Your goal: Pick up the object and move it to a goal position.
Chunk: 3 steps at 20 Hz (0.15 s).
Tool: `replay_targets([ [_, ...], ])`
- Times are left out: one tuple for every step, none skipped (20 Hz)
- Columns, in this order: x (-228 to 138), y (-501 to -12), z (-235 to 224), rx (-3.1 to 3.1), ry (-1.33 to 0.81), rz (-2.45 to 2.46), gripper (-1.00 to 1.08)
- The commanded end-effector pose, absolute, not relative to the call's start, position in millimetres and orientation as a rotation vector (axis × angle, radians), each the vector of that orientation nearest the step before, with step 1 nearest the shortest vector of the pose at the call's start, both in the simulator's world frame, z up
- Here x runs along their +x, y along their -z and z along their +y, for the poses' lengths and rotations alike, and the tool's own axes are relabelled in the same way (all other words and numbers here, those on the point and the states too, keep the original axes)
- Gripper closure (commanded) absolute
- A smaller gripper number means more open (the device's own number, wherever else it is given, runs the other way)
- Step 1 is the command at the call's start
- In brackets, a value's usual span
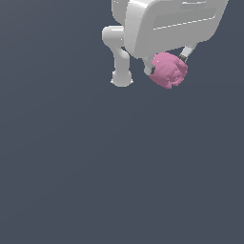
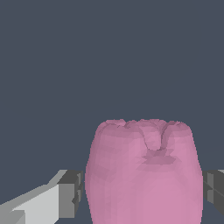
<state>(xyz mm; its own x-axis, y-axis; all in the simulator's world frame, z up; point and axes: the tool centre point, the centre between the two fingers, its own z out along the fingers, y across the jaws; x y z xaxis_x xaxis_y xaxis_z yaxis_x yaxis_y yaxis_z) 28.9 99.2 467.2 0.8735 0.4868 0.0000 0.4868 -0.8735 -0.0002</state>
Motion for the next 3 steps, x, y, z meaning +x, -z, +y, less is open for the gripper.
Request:
replay_targets([
  [29.7,-468.8,99.6,-3.041,0.000,-0.790,1.08],
  [29.8,-468.9,99.6,-3.041,0.000,-0.790,1.08],
  [29.8,-468.9,99.6,-3.041,0.000,-0.790,1.08],
])
